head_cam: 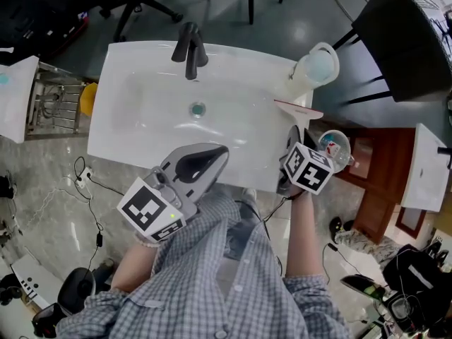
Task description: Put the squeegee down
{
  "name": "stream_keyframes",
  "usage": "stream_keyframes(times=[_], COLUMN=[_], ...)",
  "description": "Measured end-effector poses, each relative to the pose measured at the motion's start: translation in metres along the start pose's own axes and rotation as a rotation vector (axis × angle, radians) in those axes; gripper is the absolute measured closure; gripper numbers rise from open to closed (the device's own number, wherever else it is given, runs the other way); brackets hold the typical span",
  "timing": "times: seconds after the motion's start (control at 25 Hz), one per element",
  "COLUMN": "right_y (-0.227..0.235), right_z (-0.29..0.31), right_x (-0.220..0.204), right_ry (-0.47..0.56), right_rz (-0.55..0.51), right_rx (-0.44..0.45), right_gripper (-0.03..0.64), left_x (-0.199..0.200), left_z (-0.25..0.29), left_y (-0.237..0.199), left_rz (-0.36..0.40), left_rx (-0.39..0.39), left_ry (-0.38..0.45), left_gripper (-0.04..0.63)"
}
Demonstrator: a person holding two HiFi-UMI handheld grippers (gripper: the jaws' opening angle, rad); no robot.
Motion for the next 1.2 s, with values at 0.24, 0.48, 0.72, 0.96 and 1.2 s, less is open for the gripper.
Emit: stream_keyframes(times=[0.24, 0.48, 0.72, 0.96, 1.2], right_y=[-0.003, -0.001, -0.002, -0.001, 0.000], right_z=[0.004, 0.008, 0.010, 0.003, -0.015], right_x=[-0.007, -0.012, -0.011, -0.012, -0.011], right_ry=[-0.040, -0.051, -0.060, -0.037, -0.016], right_rz=[-0.073, -0.060, -0.044, -0.032, -0.071], right_rx=[-0.050, -0.046, -0.025, 0.011, 0.035], right_gripper=[0.525, 0.525, 0.495, 0.465, 0.462], left_x=[-0.003, -0.003, -0.003, -0.002, 0.000], left_z=[-0.002, -0.004, -0.006, -0.004, 0.005], left_y=[0.001, -0.003, -0.004, -0.002, 0.004], left_rz=[-0.006, -0.009, -0.011, -0.001, 0.012], left_rx=[-0.005, 0.000, -0.006, -0.021, -0.043], left_ry=[-0.003, -0.001, -0.001, -0.003, 0.002], left_gripper=[0.589, 0.589, 0.589, 0.589, 0.589])
Point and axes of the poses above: the fingertips, and each gripper's own axes: z forward along the fingers, y to its right, x out of its top, the point moved 10 cm from there along -z, backward along the fingers, and after that the axes turned 2 degrees about -x, right-handed, at the moved point
